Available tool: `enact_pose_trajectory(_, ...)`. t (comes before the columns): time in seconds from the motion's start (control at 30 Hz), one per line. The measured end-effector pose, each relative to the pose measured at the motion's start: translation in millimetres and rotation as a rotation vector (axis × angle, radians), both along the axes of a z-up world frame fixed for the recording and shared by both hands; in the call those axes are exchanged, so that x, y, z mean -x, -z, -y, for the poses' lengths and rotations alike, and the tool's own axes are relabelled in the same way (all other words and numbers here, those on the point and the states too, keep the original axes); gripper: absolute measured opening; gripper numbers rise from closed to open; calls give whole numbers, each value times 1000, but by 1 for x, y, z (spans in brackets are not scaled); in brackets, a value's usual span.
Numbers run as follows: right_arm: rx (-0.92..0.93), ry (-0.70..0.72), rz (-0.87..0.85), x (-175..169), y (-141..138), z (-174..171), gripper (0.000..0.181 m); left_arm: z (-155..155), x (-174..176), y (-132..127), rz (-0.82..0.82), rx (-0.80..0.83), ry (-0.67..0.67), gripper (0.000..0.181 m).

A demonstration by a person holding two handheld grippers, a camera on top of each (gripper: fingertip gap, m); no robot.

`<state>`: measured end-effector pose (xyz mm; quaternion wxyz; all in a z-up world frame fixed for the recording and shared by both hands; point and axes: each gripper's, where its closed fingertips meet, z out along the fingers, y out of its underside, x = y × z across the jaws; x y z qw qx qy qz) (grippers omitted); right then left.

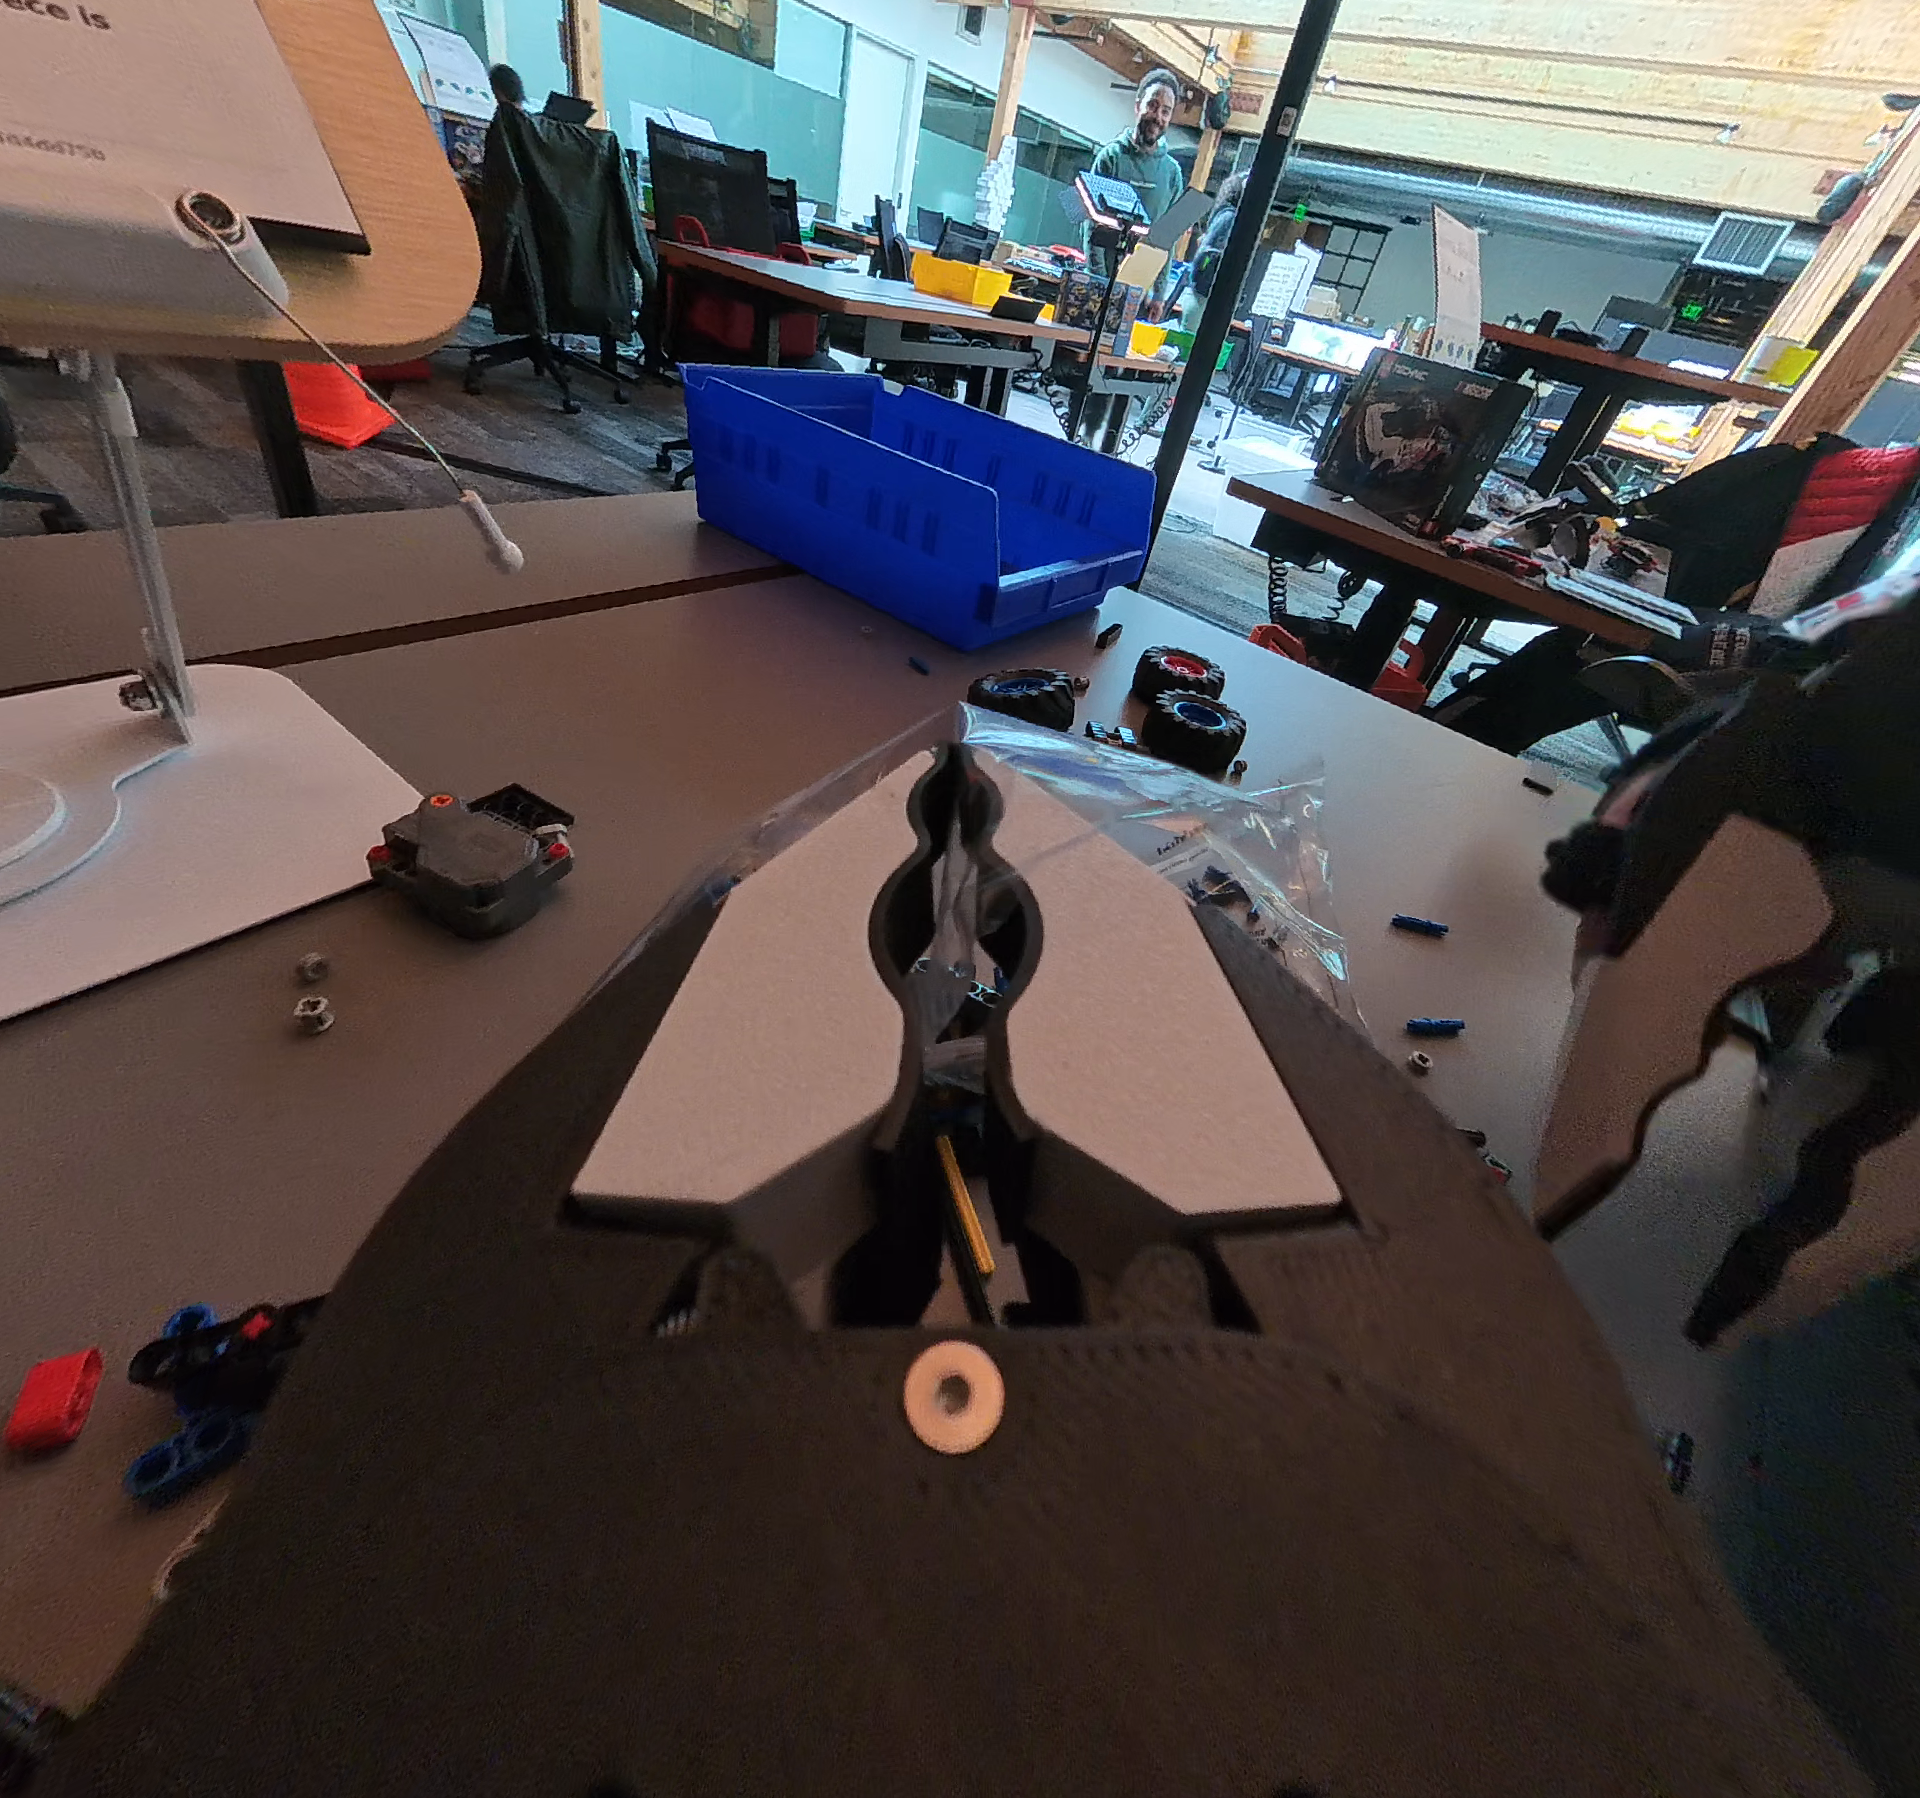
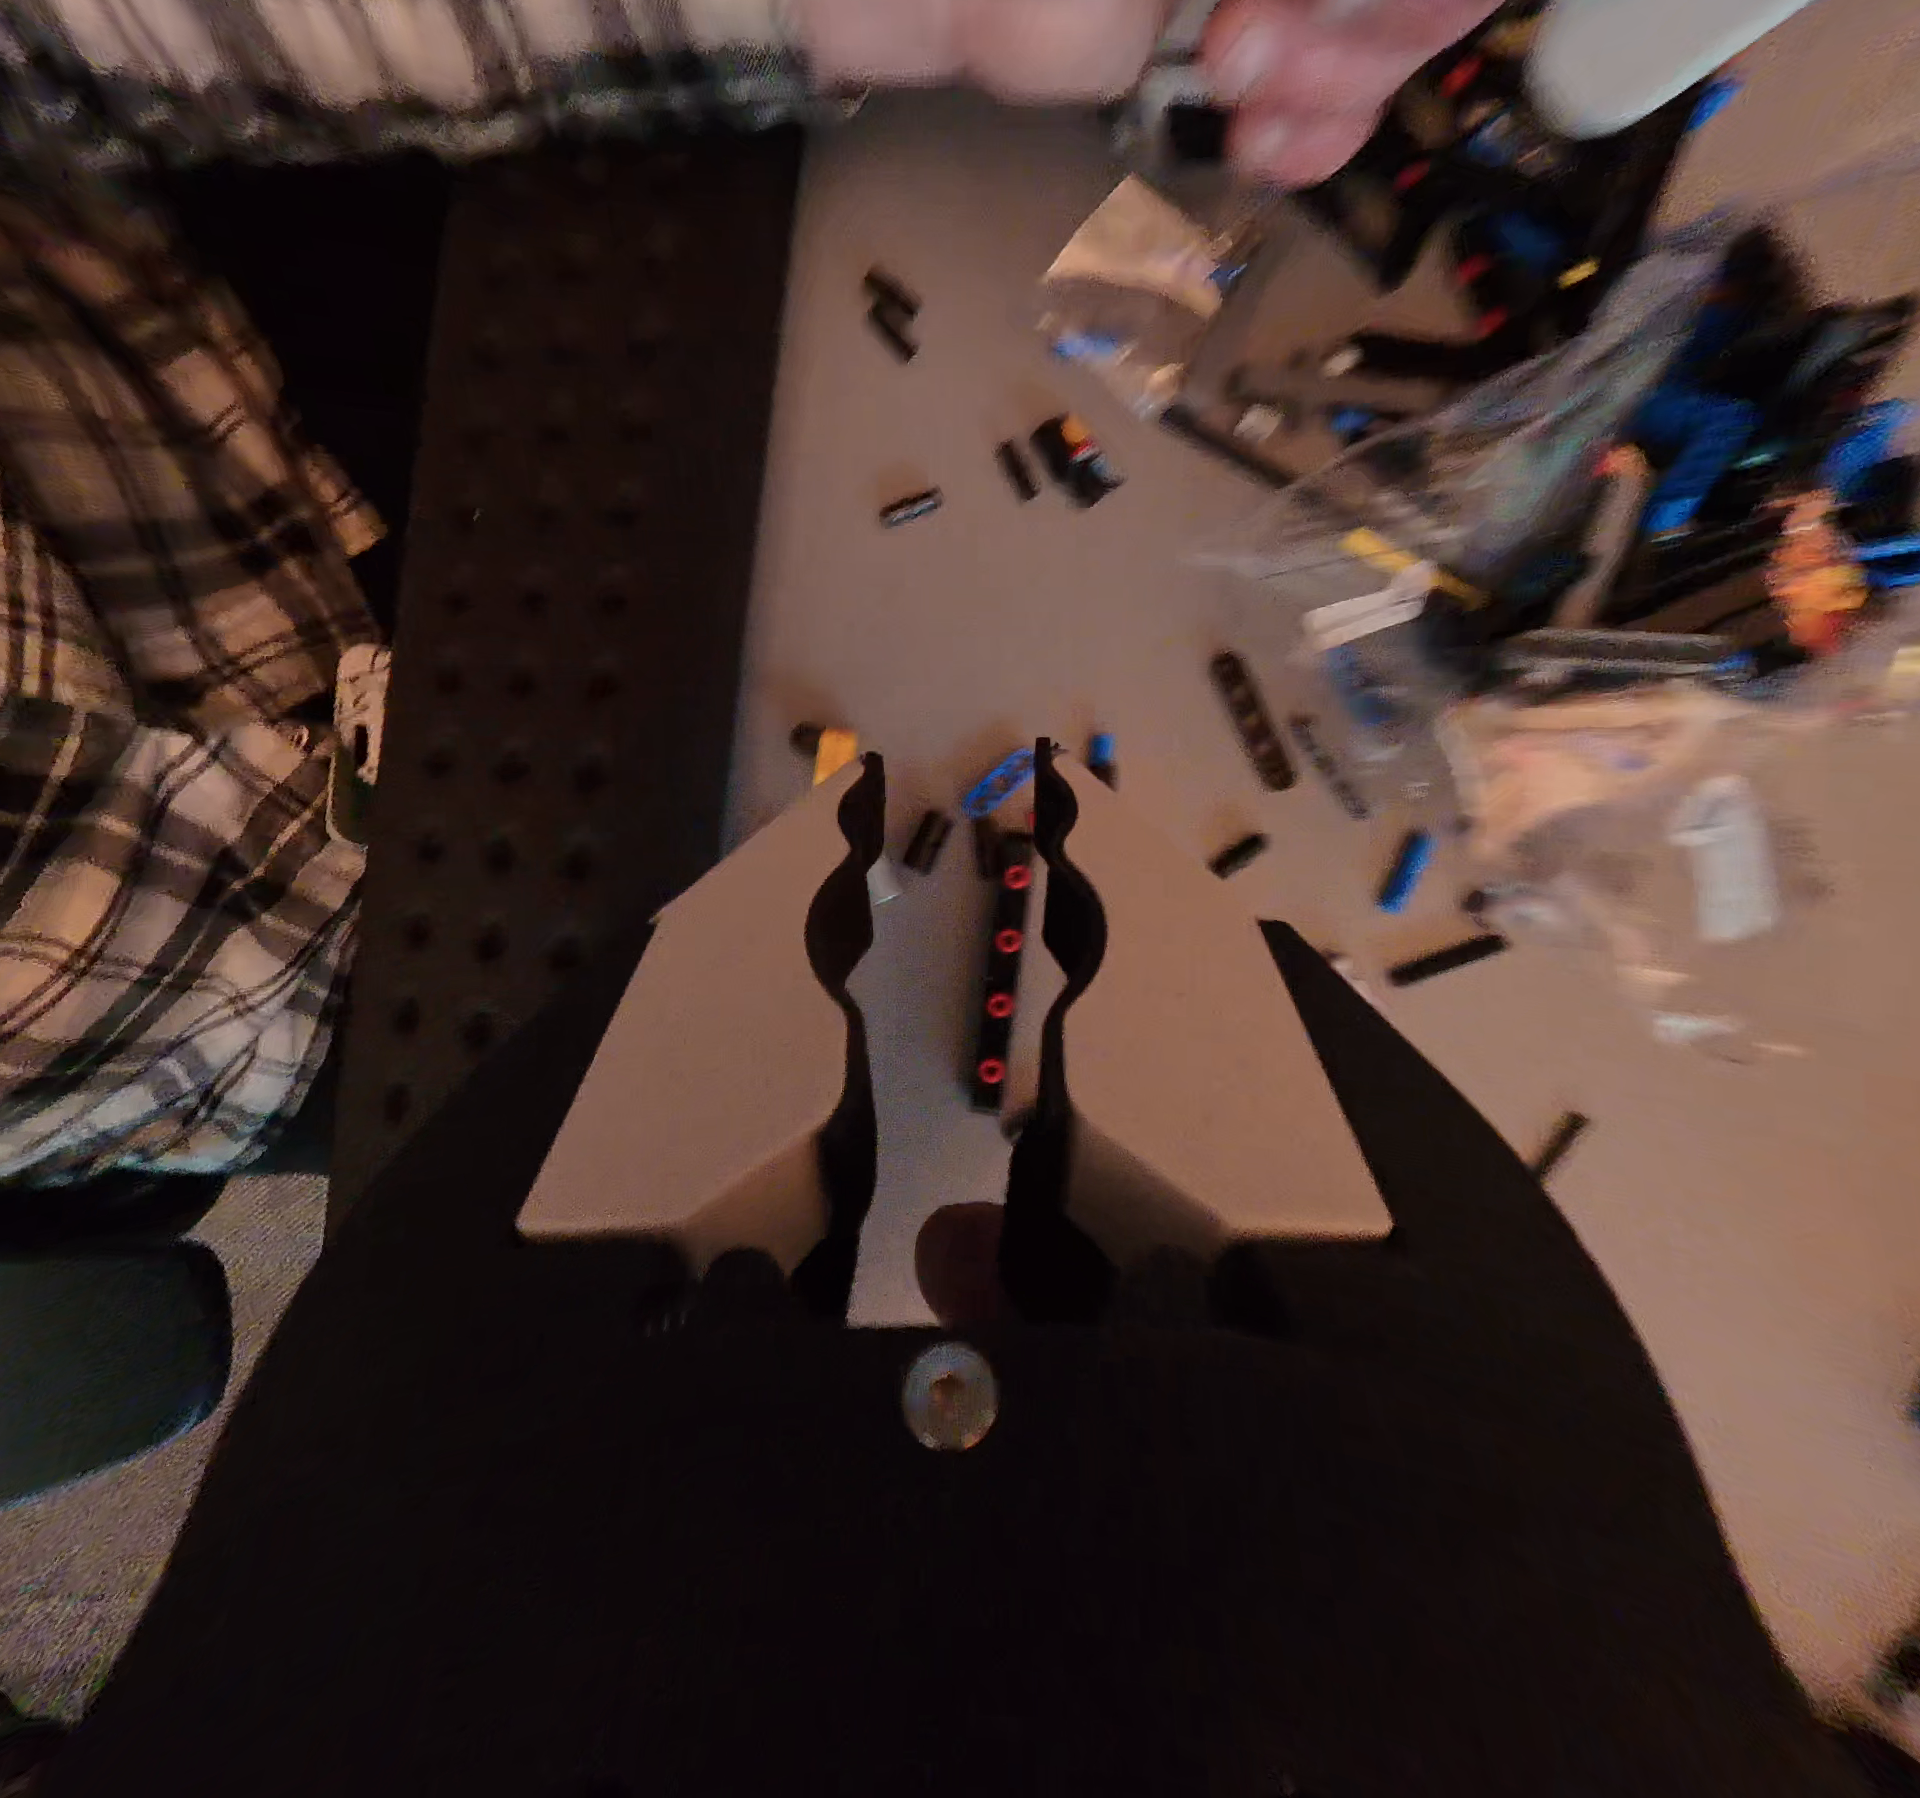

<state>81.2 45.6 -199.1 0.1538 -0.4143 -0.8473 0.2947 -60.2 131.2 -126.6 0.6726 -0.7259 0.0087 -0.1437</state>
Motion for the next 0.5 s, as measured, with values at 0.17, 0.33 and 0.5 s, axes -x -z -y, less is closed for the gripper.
enact_pose_trajectory(0.17,59,-66,88,-15,43,29,29,0,1,1,0,2,-3,0)
enact_pose_trajectory(0.33,54,-49,108,-8,57,34,7,0,2,2,0,7,-6,0)
enact_pose_trajectory(0.5,54,-27,-40,10,17,24,6,-1,2,2,-1,7,-7,0)
